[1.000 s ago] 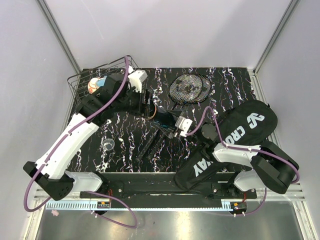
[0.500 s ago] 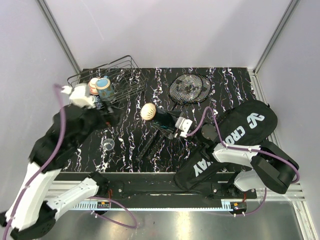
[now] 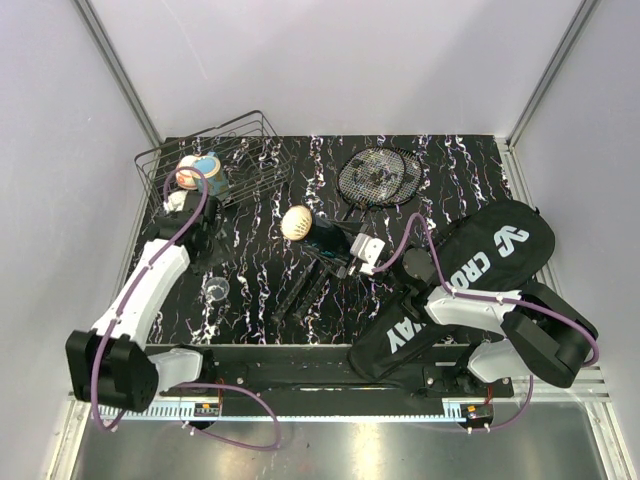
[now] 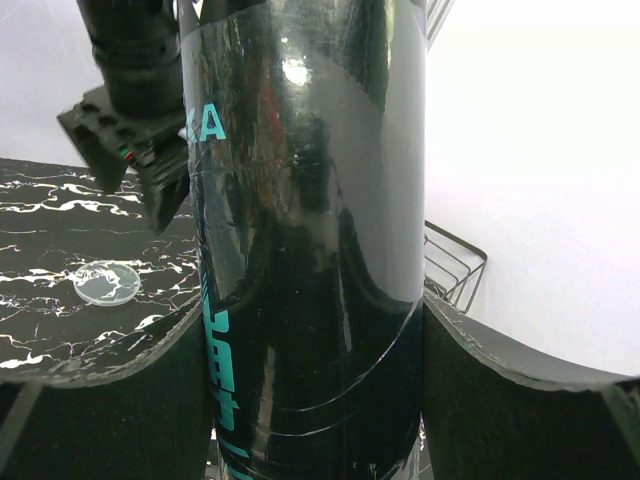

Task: Pack up the badminton gear

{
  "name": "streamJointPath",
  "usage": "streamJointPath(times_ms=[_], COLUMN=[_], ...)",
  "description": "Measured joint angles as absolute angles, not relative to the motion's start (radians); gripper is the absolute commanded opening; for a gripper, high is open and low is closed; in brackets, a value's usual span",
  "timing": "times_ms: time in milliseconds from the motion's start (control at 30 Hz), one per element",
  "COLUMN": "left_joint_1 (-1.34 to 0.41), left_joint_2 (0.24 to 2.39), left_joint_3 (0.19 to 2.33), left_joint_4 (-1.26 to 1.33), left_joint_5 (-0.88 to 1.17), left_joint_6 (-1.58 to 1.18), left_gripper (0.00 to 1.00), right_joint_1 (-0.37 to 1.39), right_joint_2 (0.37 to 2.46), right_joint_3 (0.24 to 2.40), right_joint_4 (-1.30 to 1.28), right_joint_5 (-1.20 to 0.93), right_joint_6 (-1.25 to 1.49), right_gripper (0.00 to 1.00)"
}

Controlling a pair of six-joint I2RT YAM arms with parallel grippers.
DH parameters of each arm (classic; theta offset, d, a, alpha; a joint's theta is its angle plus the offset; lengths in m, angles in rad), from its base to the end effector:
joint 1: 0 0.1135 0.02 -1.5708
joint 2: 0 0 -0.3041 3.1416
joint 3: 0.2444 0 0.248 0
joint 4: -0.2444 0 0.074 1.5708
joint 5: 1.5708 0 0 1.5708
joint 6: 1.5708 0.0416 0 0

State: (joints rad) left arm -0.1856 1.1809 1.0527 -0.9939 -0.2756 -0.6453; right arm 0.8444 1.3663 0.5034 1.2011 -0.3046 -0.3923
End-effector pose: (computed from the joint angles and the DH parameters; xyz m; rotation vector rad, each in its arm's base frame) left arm 0.1989 -0.0258 0.3208 -0.6780 2.5338 0.0912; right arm 0.1684 0.2083 0.3052 -0.9384 0.8552 0.5782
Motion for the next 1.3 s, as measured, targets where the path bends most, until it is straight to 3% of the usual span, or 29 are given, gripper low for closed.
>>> streamJointPath(times_ms=[467, 800, 900, 933, 1067, 1300], left_joint_1=[-0.184, -0.173, -0.157, -0.152, -0.136, -0.136], left_joint_2=[1.379, 1.498, 1.495, 1.493, 1.463, 1.267], left_joint_3=[0.859, 0.797, 0.789, 0.785, 0.754, 0.719], left_joint_4=[-0.793, -0.65, -0.618, -0.601, -0.558, -0.589], left_joint_5=[-0.217, -0.228, -0.232, -0.233, -0.234, -0.206], left_joint_6=[-0.767, -0.84, -0.847, -0.849, -0.863, -0.822], left_gripper=[0.58, 0.43, 0.26, 0.16, 0.0, 0.0], right_joint_1=[0.844, 0.844, 0.844, 0.844, 0.844, 0.844], right_joint_2=[1.366, 1.364, 1.364, 1.362, 1.362, 1.362], right_joint_3=[0.503, 0.499, 0.498, 0.498, 0.497, 0.497], right_joint_4=[1.203, 1.207, 1.208, 1.208, 1.208, 1.207], right_joint_5=[-0.305, -0.303, -0.3, -0.299, -0.299, -0.299], right_joint_6=[-0.392, -0.392, -0.392, -0.392, -0.392, -0.392], right_gripper=[0.41, 0.42, 0.42, 0.42, 0.42, 0.42])
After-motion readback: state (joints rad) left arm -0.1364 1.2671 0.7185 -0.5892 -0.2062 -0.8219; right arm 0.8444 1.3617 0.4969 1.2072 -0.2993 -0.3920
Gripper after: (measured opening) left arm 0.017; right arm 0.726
